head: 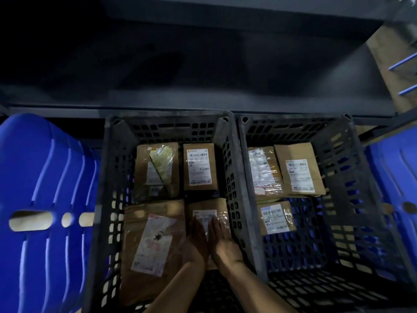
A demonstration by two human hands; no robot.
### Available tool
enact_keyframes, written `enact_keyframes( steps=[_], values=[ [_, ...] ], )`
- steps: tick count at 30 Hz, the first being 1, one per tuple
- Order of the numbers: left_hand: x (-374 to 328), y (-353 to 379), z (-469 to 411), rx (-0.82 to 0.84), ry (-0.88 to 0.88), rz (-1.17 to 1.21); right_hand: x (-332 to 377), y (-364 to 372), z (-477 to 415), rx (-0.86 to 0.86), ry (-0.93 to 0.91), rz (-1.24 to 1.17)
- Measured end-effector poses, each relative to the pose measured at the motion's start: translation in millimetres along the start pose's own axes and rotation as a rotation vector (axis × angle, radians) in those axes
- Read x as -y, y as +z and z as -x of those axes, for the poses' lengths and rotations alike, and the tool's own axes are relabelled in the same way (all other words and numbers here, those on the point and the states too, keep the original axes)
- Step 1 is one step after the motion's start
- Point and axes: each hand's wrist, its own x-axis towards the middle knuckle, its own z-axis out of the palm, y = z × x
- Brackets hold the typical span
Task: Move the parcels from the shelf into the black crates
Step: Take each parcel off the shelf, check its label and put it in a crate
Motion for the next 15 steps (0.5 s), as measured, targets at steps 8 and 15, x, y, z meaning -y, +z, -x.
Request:
enact_keyframes(
  steps=[8,15],
  values=[
    [-6.2,-5.0,-14.6,0.100,-0.096,-0.191,-8.6,18.1,-7.9,0.156,-0.049,0.169],
    [0.6,-19.5,3.8,0.154,-0.220,-0.108,3.7,-12.0,5.9,-0.078,0.027,0.106]
  ],
)
